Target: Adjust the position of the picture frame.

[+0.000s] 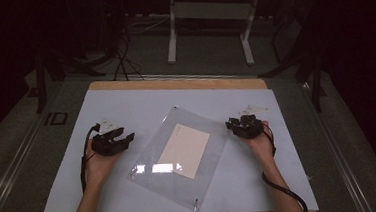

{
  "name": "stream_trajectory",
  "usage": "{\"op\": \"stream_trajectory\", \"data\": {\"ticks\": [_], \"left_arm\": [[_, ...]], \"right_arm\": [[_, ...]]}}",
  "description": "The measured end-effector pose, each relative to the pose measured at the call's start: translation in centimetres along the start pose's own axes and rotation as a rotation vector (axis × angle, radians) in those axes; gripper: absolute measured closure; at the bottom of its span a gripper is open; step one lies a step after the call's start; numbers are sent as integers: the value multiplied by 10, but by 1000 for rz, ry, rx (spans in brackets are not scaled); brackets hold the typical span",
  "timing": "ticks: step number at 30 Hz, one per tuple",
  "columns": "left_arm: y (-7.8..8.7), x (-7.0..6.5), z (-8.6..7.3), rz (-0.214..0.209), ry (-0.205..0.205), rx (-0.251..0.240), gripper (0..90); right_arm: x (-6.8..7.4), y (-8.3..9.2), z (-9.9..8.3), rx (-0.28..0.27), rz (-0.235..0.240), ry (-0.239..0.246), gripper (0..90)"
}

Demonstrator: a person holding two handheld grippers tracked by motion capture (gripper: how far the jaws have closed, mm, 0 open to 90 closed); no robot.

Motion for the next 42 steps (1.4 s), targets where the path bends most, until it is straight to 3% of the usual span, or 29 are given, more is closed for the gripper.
{"op": "stream_trajectory", "data": {"ticks": [8,12,18,27,35,42], "left_arm": [[-2,-9,3,-46,-31,0,493],[-3,-14,5,-79,-22,-17,489],[-6,-20,6,-91,-51,-6,484],[-9,-18,4,-84,-44,4,486],[-9,-14,2,-79,-32,3,487],[-7,-11,1,-68,-21,-1,488]], "right_arm": [[-1,-17,-1,15,-12,-16,795],[-2,-19,-3,9,5,-23,839],[-1,-20,-2,15,-2,-16,852],[0,-23,2,17,-9,-24,856],[5,-40,21,23,-25,-33,856],[13,-64,52,39,-22,-22,853]]}}
Point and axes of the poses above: each handheld gripper's, and its own axes: y roughly backward along the jaws, z roughly out of its top, x roughly to its left, the point moved 1 cm from there along -y, roughly forward along the jaws, and after that the axes turned 15 degrees about -y, right-handed, at the moved point
